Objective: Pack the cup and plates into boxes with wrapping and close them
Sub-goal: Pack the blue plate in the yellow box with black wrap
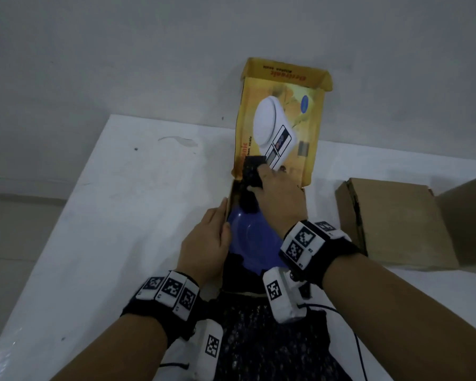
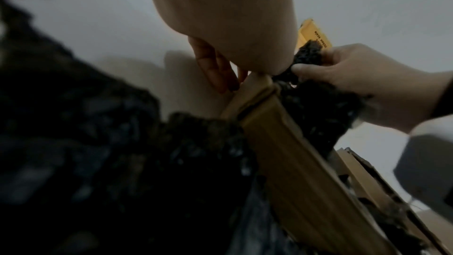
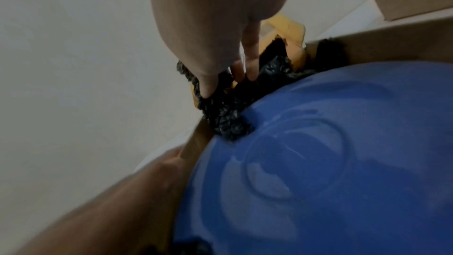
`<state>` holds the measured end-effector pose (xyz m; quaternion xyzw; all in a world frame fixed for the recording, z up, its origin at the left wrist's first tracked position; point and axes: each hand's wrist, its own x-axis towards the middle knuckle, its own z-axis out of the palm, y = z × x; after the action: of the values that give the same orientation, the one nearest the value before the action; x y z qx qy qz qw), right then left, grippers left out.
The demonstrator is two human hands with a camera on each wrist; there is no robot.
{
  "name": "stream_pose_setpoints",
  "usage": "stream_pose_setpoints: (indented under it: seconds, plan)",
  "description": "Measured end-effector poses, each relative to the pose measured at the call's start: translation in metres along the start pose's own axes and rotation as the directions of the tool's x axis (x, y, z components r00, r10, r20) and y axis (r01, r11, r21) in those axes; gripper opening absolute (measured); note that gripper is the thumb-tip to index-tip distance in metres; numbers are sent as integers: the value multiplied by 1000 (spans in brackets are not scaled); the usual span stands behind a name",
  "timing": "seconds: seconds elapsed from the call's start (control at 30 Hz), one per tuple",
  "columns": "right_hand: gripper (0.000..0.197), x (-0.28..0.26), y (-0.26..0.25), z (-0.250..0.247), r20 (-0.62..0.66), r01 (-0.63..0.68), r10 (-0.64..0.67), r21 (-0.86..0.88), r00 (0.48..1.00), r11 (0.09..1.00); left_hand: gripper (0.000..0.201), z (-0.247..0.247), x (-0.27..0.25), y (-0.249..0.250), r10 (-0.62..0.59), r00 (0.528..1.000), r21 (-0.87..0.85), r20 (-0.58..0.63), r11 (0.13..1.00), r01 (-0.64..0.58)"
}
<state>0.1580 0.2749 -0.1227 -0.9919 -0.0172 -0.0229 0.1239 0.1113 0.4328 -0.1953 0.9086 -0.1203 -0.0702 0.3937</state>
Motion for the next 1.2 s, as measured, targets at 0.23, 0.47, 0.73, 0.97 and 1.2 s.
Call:
stream_pose_setpoints:
  seconds: [0.23,0.47,0.73,0.97,1.2]
  plan:
    - [23,0,-9,27,275,259,-214,-140,937,956,59,-2,1,1,21,999,46,25,999,-22]
    - [46,3,-10,10,330,203,-217,76,919,976,66,-3,1,2,11,1000,60,15,998,-12]
    - [39,13,-14,16,109,156,-150,-47,983,987,58,-6,0,6,9,1000,72,11,997,-9]
    - [11,1,-12,16,200,277,-246,-141,948,950,61,-4,-1,5,8,1000,65,13,998,-9]
    - [31,12,-26,12,38,225,-222,-120,974,967,58,-5,0,6,4,1000,82,14,997,-5]
